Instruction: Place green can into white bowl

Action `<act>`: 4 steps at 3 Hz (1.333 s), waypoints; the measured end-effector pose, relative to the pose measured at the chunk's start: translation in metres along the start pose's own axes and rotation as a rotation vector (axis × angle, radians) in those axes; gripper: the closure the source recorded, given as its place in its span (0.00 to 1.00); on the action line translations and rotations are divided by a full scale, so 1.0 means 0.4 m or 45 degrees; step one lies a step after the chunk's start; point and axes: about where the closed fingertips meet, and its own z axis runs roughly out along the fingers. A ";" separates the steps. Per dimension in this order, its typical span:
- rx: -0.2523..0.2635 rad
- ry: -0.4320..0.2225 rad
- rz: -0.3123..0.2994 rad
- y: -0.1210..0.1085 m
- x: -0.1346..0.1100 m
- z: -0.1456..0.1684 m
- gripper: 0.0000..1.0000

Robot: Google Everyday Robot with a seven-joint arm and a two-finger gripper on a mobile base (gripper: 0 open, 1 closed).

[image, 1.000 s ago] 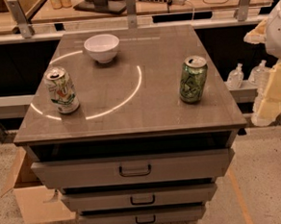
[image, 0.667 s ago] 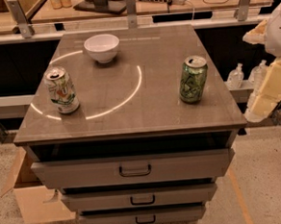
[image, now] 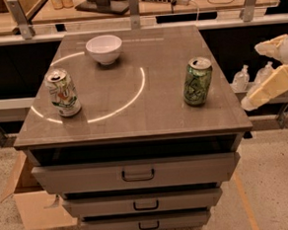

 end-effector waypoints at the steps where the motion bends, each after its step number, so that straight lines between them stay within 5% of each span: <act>1: -0.032 -0.238 0.108 -0.050 0.012 0.043 0.00; 2: -0.073 -0.347 0.151 -0.047 -0.006 0.053 0.00; 4: 0.014 -0.438 0.173 -0.073 -0.047 0.132 0.00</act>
Offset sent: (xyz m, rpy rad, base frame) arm 0.0214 -0.0042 -0.0124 0.1805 -0.0236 -0.0188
